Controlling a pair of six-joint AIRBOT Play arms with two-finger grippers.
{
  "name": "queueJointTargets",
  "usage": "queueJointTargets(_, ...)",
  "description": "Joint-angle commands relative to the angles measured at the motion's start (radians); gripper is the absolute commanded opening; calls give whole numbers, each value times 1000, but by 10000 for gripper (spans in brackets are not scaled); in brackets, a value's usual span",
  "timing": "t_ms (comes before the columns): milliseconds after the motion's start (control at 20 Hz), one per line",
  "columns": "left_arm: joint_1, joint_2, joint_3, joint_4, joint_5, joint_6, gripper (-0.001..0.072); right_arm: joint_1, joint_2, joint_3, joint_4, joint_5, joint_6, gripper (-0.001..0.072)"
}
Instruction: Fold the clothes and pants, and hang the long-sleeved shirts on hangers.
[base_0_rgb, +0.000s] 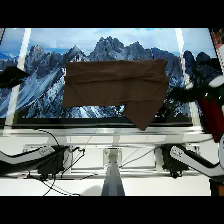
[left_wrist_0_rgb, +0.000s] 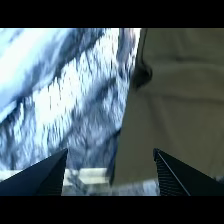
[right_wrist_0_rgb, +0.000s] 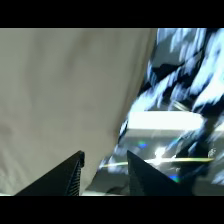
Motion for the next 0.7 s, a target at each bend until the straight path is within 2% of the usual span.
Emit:
queueJointTargets(0,38,136,-184,0,2,46,573,-1,91,-245,77,-63,-6,305)
queueJointTargets(150,37,173,-359,-36,25,76,575,-1,71,-305,102,-99,-5,309)
queueJointTargets(250,37,172,-464,-105,97,113,575,-1,23,-309,169,-114,-13,354)
queueJointTargets(300,37,172,-510,-123,144,114,576,-1,-12,-308,212,-113,-42,383)
queueJointTargets(450,36,171,-597,-122,235,166,575,-1,-108,-308,330,-113,-160,382)
queueJointTargets(500,33,171,-609,-122,240,165,575,-1,-126,-308,361,-109,-197,372)
queueJointTargets(600,19,171,-621,-123,255,165,575,-1,-131,-307,378,-108,-234,216)
queueJointTargets(650,6,168,-621,-123,269,164,575,-1,-130,-306,378,-105,-238,197)
